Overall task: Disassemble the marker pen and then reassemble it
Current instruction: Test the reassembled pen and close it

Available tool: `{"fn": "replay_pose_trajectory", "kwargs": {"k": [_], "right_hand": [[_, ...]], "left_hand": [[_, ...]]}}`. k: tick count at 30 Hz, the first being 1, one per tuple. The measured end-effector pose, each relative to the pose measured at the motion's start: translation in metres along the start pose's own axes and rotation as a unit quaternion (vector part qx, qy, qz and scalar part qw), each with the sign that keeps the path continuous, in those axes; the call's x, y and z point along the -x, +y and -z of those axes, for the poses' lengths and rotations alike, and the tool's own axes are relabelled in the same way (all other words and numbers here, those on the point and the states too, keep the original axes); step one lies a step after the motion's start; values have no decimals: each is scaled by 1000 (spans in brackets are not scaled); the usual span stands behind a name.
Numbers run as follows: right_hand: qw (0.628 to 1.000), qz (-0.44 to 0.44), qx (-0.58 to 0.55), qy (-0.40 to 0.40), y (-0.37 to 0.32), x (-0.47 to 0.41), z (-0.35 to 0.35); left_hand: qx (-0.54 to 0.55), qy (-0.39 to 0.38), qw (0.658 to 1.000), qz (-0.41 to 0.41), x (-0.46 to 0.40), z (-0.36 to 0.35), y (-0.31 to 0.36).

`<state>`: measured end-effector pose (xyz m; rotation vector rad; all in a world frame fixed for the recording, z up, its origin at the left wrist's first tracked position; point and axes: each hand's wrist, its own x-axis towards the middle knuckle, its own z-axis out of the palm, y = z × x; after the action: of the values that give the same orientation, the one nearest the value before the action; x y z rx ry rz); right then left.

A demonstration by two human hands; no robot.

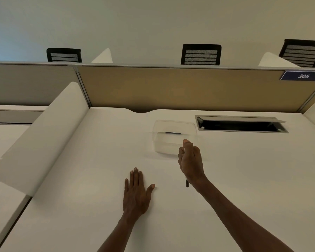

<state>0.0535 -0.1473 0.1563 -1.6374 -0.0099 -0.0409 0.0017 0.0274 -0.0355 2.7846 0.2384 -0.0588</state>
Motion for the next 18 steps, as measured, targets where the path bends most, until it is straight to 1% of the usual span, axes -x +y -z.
{"fn": "replay_pose_trajectory", "kwargs": {"k": [6, 8, 14, 18], "right_hand": [[1000, -6, -15, 6, 6, 0, -1], [999, -20, -26, 11, 7, 0, -1], [980, -109, -162, 22, 4, -8, 8], [949, -155, -276, 15, 3, -15, 17]], "left_hand": [[4, 3, 1000, 0, 0, -1, 0], [3, 3, 1000, 1, 0, -1, -1], [21, -11, 1000, 13, -1, 3, 2], [105, -45, 993, 34, -9, 14, 7]]}}
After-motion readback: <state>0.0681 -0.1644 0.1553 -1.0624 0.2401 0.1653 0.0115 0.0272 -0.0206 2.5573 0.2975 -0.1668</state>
